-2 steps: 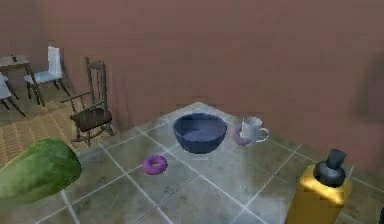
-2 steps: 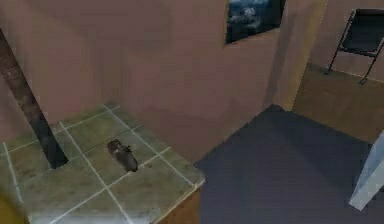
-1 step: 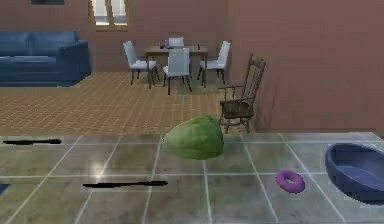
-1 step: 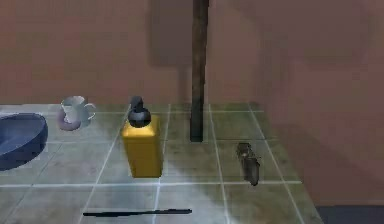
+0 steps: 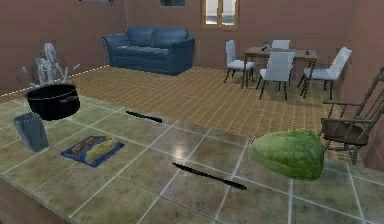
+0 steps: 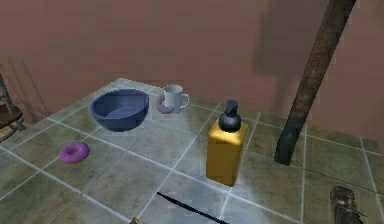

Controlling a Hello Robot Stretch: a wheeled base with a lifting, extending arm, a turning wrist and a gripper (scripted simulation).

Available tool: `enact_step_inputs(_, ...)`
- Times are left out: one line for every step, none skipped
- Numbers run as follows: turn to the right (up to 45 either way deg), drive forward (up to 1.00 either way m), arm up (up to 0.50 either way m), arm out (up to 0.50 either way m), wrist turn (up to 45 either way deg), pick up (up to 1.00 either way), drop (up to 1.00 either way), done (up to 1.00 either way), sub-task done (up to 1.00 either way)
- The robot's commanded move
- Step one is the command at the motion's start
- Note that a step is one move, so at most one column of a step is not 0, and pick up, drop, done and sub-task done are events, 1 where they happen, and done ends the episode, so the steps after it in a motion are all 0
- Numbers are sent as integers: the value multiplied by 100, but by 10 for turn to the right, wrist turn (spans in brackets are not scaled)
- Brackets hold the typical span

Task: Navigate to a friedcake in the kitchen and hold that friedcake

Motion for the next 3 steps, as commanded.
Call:
enact_step_inputs(0, 0, 50, 0, 0, 0, 0, 0, 0)
enact_step_inputs(0, 0, 38, 0, 0, 0, 0, 0, 0)
enact_step_inputs(0, 0, 0, 42, 0, 0, 0, 0, 0)
